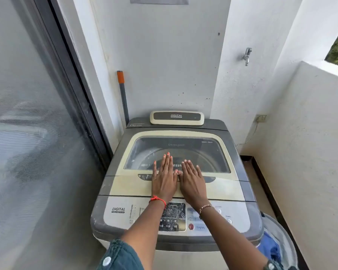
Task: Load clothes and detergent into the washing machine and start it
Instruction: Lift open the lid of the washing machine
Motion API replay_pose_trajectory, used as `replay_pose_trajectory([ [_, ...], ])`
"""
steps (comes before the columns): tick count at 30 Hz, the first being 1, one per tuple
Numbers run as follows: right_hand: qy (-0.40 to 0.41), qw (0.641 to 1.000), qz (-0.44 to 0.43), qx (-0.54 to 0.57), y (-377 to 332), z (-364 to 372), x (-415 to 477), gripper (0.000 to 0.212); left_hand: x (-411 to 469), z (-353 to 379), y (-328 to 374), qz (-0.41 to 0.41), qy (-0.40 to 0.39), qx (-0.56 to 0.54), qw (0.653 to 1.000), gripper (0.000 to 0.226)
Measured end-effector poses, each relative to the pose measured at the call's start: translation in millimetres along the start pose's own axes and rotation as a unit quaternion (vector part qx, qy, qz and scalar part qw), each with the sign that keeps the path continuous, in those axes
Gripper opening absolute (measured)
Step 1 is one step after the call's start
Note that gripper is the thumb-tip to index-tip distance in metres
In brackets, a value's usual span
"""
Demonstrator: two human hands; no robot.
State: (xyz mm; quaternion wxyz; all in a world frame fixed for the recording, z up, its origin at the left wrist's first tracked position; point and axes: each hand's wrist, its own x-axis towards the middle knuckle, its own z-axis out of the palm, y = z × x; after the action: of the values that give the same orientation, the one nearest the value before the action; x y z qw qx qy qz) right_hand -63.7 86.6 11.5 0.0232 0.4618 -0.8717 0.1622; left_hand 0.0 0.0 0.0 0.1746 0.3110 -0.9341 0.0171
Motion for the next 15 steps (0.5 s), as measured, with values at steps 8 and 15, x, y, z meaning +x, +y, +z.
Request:
replay_pose_trajectory([
  [8, 0.072, 0.996, -0.021, -0.048, 10, 0, -3, 0.042, -10, -10, 3, -0.023, -0.061, -0.019, 0.998, 0.065],
  [15, 0.141, 0.988, -0.056, -0.011, 16, 6, -5, 0.029, -15, -7, 0, 0.004, -0.06, -0.013, 0.998, 0.06],
])
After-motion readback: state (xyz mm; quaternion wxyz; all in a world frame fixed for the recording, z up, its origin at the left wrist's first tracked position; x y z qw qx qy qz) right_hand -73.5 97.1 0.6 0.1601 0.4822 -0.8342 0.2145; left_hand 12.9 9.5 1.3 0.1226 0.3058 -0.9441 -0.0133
